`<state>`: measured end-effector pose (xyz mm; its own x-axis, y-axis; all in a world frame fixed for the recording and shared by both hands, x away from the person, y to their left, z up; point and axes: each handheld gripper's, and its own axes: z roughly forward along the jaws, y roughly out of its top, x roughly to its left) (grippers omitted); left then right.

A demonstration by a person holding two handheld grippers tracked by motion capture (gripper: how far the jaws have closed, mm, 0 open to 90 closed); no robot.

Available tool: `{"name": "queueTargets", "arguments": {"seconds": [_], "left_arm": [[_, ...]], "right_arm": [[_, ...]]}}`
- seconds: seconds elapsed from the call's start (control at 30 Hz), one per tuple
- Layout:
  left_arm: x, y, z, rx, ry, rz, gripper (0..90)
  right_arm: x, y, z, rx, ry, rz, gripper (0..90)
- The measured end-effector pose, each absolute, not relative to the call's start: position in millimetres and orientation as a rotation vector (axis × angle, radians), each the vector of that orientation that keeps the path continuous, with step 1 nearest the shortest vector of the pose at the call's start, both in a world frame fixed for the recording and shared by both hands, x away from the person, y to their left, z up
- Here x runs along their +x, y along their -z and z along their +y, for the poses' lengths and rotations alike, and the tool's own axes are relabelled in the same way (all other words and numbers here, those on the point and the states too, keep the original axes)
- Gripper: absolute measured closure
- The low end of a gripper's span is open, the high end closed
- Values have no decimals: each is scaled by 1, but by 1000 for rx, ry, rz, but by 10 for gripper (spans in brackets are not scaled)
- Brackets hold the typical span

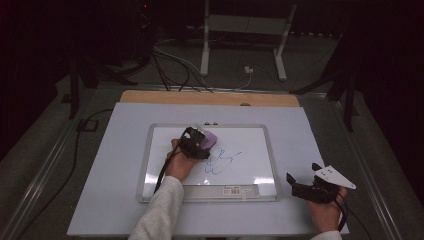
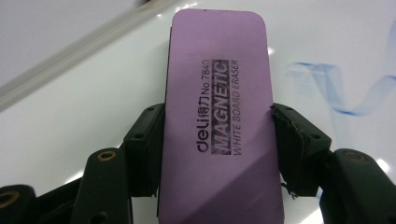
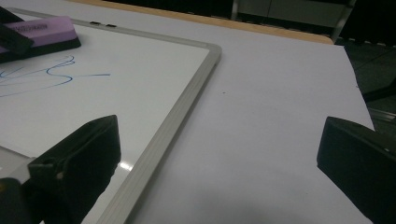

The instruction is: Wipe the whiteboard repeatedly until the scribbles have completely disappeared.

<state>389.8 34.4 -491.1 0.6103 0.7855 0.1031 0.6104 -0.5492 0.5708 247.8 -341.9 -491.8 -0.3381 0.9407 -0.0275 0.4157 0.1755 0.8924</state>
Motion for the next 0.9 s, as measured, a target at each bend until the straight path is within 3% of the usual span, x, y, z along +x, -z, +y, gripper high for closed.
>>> {"name": "queueTargets", "arguments": {"seconds": [0.2,0.27,0.37,0.5,0.77,0.9], "left_arm": [[401,492,48,2305,-594,1253,421],[402,492,50,2291,-568,1272,421],[398,493,43,2292,-477,1196,420],[387,492,33,2336,-471,1099,420],[360,494,64,2299,-361,1102,420],[352,493,68,2322,-443,1091,420]], "right_arm": [[246,491,-345,1286,-1118,1838,0],[246,491,-347,1292,-1118,1835,0],[247,492,-347,1292,-1120,1835,0],[247,491,-343,1281,-1116,1842,0],[246,492,-348,1301,-1115,1829,0],[246,492,-345,1292,-1109,1838,0]]}}
